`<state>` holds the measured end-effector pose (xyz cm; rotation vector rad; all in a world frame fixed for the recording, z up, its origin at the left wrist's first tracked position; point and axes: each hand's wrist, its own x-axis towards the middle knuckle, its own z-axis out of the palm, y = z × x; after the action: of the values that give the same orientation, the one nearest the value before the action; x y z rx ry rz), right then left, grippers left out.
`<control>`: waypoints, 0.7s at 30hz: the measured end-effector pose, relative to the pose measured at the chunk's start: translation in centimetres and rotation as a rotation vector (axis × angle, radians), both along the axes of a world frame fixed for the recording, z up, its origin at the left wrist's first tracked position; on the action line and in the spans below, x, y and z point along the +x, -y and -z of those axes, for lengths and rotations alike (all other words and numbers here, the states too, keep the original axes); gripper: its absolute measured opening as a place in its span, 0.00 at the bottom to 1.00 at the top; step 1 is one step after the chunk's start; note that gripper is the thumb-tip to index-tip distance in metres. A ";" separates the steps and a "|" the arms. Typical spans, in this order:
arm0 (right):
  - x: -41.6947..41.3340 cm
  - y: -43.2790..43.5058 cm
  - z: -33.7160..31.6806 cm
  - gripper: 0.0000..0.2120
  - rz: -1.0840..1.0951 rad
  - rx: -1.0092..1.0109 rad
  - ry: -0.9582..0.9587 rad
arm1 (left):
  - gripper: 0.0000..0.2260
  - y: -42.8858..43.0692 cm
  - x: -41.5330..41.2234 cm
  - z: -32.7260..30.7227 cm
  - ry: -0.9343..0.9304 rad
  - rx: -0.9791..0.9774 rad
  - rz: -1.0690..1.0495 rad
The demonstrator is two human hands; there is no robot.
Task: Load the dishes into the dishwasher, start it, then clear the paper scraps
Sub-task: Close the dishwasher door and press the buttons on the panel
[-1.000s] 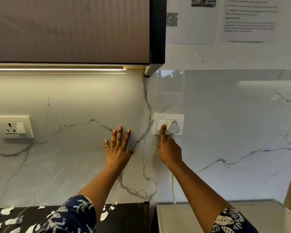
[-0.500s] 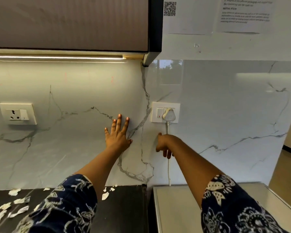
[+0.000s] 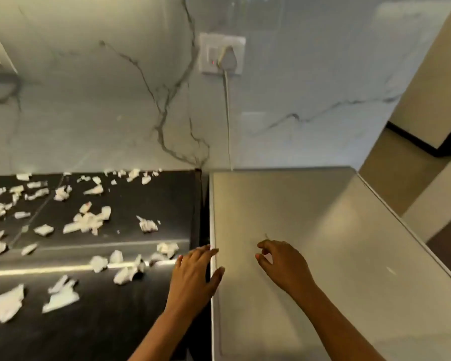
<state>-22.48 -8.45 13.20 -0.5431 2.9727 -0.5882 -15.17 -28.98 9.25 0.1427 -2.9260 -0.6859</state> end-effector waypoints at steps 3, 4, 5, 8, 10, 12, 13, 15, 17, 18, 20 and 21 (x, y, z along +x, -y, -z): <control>5.3 -4.4 3.9 0.16 -0.038 0.035 -0.053 | 0.26 -4.3 6.2 3.8 0.034 -0.015 -0.041; 7.1 -5.7 5.2 0.16 -0.067 0.032 -0.108 | 0.25 -5.8 8.0 4.9 0.031 -0.028 -0.054; 8.7 -7.0 6.5 0.16 -0.087 0.036 -0.175 | 0.25 -7.2 9.6 5.8 0.019 -0.035 -0.067; 12.0 -9.4 8.8 0.19 -0.144 0.072 -0.301 | 0.29 -10.6 12.9 7.5 0.011 -0.034 -0.098; 13.5 -10.5 9.6 0.22 -0.157 0.084 -0.318 | 0.29 -12.0 14.3 7.9 0.002 -0.059 -0.132; 14.3 -11.0 9.9 0.23 -0.146 0.113 -0.292 | 0.27 -12.6 15.0 7.9 0.007 -0.092 -0.158; 14.8 -11.2 10.3 0.24 -0.144 0.128 -0.283 | 0.27 -12.6 15.3 8.0 0.007 -0.113 -0.162; 15.9 -11.7 11.4 0.27 -0.148 0.157 -0.288 | 0.26 -12.3 15.9 8.3 0.006 -0.163 -0.161; 16.4 -12.0 12.4 0.29 -0.154 0.191 -0.328 | 0.25 -11.8 16.4 8.5 -0.020 -0.221 -0.174; 16.4 -12.1 12.9 0.30 -0.156 0.193 -0.349 | 0.25 -11.6 16.7 8.8 -0.034 -0.233 -0.187; 16.4 -12.0 13.7 0.29 -0.144 0.167 -0.402 | 0.26 -11.4 17.1 9.6 -0.084 -0.232 -0.214; 16.3 -11.9 14.1 0.29 -0.137 0.139 -0.442 | 0.26 -11.4 17.2 10.1 -0.124 -0.226 -0.225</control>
<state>-6.19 3.41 -0.87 -0.9668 3.3043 -0.2741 2.00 -17.61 -0.85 0.3822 -2.7840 -0.3169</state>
